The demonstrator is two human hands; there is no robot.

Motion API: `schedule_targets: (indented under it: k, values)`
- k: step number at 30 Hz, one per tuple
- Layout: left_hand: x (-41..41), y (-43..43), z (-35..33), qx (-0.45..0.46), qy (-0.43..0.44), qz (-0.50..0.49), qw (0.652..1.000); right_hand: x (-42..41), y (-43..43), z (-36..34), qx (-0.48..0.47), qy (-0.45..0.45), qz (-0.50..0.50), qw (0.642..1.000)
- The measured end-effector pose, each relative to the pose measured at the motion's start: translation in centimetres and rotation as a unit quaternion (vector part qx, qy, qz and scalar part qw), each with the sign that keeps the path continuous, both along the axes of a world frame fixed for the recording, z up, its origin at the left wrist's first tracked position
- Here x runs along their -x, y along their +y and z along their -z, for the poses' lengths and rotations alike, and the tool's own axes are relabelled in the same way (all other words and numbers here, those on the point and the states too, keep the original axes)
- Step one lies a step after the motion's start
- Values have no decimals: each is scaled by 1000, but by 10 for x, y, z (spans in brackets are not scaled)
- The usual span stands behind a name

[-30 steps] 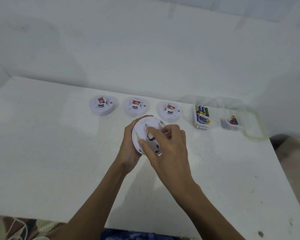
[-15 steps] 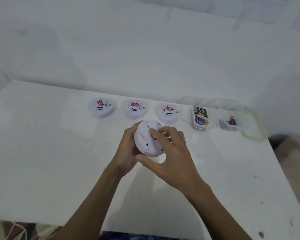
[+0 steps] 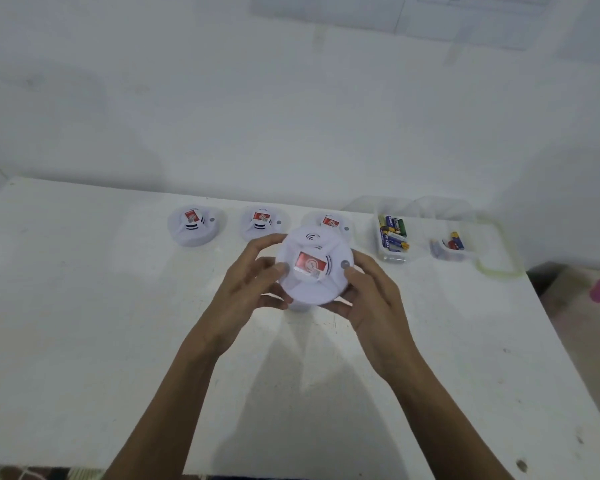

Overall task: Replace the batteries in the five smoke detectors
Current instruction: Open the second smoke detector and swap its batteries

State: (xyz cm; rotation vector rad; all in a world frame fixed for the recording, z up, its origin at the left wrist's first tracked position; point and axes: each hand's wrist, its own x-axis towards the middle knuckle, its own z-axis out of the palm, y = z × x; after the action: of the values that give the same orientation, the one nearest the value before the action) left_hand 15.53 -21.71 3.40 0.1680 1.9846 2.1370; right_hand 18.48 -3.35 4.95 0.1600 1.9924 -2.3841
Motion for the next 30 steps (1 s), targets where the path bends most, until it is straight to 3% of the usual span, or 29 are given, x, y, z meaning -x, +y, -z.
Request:
schedule_targets:
  k: [3,8,30]
  values:
    - [-2,-1,-7,42,28,1,999,1,-1,3,54,-42,2,998]
    - [-6,-1,-10,51,28,1,998,4,2,4,47,-75,-1,996]
    - [-7,-3,-4,46,17,14,999,4,11,9,-39,-40,-24,998]
